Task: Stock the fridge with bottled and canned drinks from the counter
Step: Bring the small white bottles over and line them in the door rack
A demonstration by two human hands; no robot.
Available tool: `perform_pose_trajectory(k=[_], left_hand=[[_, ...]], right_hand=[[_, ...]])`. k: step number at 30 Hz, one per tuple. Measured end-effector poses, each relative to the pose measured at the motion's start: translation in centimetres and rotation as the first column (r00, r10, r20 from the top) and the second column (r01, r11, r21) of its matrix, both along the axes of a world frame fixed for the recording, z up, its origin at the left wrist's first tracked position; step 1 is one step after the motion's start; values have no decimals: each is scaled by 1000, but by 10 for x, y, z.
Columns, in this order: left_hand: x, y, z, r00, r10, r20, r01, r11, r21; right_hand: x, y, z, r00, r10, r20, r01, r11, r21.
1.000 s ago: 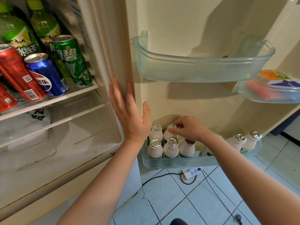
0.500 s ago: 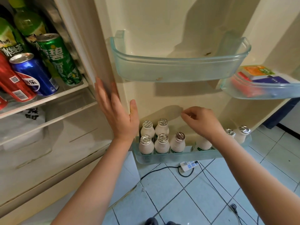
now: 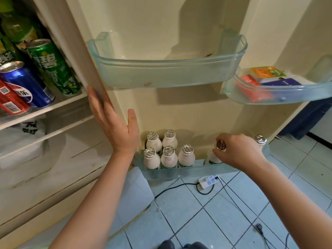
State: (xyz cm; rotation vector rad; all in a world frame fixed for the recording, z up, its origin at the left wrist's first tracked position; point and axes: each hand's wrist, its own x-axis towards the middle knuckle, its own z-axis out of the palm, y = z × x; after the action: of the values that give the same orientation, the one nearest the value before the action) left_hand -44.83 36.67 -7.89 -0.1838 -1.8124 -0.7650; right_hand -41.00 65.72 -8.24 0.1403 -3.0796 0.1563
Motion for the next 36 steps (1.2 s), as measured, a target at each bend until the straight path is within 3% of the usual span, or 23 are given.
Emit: perform_pose_trajectory(k=[9, 20, 36], left_hand=[[-1, -1, -1, 1000, 29, -7, -29, 1000, 6], [-2, 0, -2, 999, 40, -6, -40, 999, 9], [-1, 0, -1, 998, 60, -7, -60, 998, -6]], right_hand=[[-9, -4, -10, 999, 53, 5, -51, 975, -216], [-9, -15, -11, 989, 145, 23, -130, 937, -326], [-10, -13, -5, 977, 196, 79, -173, 956, -237]])
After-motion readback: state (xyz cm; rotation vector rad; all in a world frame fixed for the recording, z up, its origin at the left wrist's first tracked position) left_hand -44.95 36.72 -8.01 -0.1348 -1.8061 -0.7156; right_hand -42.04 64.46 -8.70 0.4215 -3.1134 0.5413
